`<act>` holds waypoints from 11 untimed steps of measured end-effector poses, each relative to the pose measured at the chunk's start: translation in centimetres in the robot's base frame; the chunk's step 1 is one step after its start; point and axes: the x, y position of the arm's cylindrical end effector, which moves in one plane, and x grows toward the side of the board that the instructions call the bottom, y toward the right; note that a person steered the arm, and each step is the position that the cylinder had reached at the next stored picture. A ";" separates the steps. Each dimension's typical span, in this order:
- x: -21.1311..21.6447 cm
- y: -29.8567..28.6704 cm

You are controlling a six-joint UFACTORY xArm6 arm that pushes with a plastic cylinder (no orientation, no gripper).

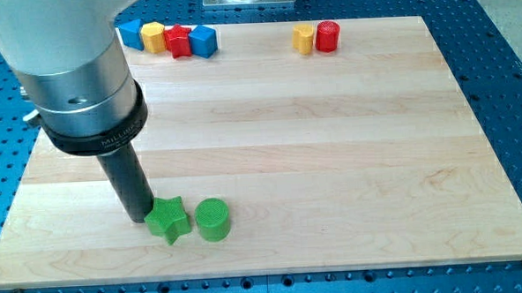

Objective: Keep arm on top left to green star

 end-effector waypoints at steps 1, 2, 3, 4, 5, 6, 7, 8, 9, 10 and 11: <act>-3.6 -1.9; -8.3 -2.2; -11.2 -2.2; -11.9 -2.2; -11.9 -2.2; -11.9 -1.9; -11.9 -1.6; -11.9 -1.3; -11.9 -0.7; -11.9 -0.4; -11.4 -0.4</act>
